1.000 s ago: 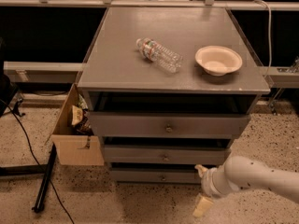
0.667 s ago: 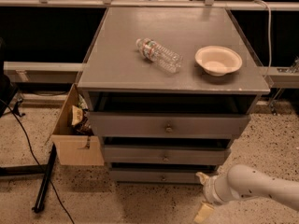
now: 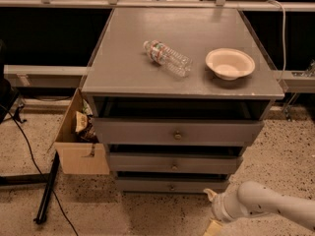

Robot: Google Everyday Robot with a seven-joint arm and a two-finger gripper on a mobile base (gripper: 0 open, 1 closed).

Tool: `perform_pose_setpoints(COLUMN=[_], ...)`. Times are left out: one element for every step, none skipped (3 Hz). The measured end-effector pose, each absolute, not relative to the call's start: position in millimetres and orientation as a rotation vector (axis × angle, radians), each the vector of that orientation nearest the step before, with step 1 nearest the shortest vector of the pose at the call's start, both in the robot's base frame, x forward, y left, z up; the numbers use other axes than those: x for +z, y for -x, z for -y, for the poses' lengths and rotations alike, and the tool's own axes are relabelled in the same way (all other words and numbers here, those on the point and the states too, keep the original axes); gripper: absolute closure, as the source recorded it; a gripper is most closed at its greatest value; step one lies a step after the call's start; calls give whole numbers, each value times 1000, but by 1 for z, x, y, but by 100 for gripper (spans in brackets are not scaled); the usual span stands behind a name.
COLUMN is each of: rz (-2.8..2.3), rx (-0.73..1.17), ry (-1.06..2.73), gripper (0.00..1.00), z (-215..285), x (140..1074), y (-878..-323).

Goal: Open bottom drawer

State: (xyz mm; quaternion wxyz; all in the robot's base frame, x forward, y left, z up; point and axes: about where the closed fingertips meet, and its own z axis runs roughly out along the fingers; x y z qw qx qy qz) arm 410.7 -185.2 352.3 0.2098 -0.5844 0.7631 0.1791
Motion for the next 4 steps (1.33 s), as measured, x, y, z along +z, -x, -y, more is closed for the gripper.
perform_pose_setpoints(rz=[-2110,-2066,-2000,-1865], rx=[479,482,487,459], ry=[1632,1631,1615,1576], gripper=[0,0,0,0], z=[189,190,191,192], x=[330,306,282,262], y=[-419,-432,-449,-471])
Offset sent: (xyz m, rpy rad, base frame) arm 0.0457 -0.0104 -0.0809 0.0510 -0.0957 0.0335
